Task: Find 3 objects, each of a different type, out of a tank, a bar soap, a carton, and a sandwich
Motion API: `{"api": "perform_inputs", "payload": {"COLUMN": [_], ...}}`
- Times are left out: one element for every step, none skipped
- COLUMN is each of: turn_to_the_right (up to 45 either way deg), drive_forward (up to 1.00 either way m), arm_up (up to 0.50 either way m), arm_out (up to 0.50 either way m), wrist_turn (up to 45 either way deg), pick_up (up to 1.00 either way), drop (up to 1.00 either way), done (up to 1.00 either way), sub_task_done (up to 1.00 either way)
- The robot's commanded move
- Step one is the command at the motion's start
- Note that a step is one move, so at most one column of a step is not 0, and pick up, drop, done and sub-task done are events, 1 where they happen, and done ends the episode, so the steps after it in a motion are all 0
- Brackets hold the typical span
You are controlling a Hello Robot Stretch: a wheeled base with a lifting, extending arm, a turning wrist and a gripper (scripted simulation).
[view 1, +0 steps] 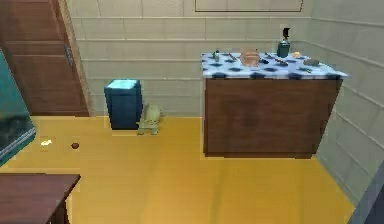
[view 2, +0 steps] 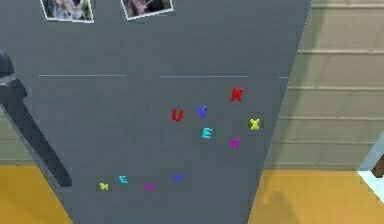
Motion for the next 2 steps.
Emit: {"api": "perform_inputs", "payload": {"turn_to_the_right": [0.0,-45.0], "drive_forward": [0.95,0.00], "arm_up": [0.00,0.00], "arm_out": [0.00,0.00], "wrist_turn": [0.0,0.0], "pick_up": [0.00,0.00], "drop": [0.00,0.00], "done": [0.00,0.00], "sub_task_done": [0.00,0.00]}}
